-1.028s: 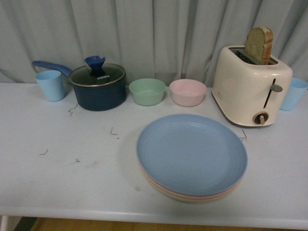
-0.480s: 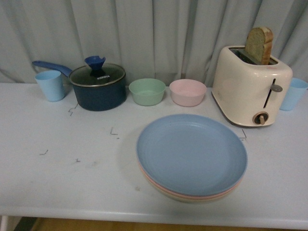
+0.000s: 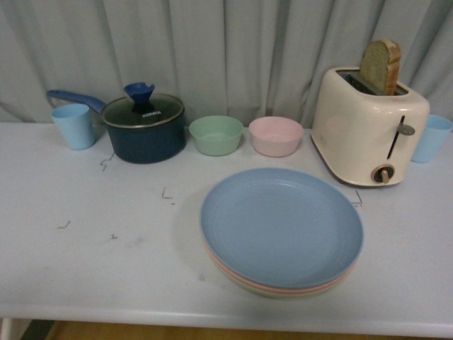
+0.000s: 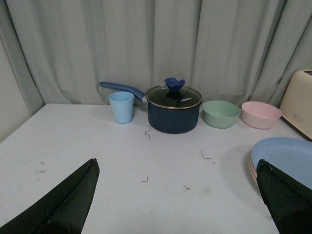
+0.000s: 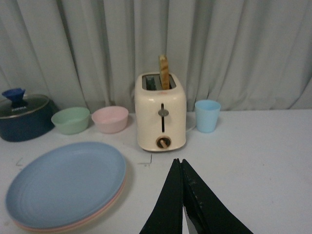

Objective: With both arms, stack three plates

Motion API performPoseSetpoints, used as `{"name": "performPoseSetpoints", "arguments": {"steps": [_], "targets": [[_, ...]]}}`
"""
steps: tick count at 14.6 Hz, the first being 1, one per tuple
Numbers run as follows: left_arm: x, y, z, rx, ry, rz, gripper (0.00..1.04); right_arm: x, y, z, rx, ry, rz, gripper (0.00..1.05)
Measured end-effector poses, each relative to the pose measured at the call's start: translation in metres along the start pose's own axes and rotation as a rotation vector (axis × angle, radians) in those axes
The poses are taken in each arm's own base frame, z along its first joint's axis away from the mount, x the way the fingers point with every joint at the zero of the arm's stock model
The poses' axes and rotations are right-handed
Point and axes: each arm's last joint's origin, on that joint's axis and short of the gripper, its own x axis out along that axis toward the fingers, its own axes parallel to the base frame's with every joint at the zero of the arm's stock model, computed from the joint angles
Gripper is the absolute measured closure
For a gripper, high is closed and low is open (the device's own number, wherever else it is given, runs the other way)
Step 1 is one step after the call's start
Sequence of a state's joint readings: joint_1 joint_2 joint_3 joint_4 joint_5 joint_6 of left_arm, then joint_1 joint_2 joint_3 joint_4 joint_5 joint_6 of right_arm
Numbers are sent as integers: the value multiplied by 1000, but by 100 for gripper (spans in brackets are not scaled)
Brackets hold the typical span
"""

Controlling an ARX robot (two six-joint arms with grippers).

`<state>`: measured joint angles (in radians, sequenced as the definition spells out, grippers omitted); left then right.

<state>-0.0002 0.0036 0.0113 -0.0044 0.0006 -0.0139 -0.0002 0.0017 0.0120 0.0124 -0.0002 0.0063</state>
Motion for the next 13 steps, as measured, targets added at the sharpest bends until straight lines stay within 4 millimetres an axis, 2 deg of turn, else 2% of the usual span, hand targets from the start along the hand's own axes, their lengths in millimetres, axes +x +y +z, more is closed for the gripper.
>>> {"name": "performPoseSetpoints", "arguments": {"steps": [1, 2, 9, 10, 11, 13], "targets": [[0, 0, 0, 0, -1, 0, 7, 0, 0, -2, 0, 25, -1, 103], [0, 0, 0, 0, -1, 0, 7, 0, 0, -2, 0, 19, -1, 97], [0, 0, 0, 0, -1, 1, 7, 0, 0, -2, 0, 17, -1, 13], [0, 0, 0, 0, -1, 0, 7, 0, 0, -2, 0, 17, 0, 5], [0, 0, 0, 0, -1, 0, 7, 0, 0, -2, 0, 17, -1, 8], [0, 0, 0, 0, -1, 1, 7, 0, 0, -2, 0, 17, -1, 6]]}}
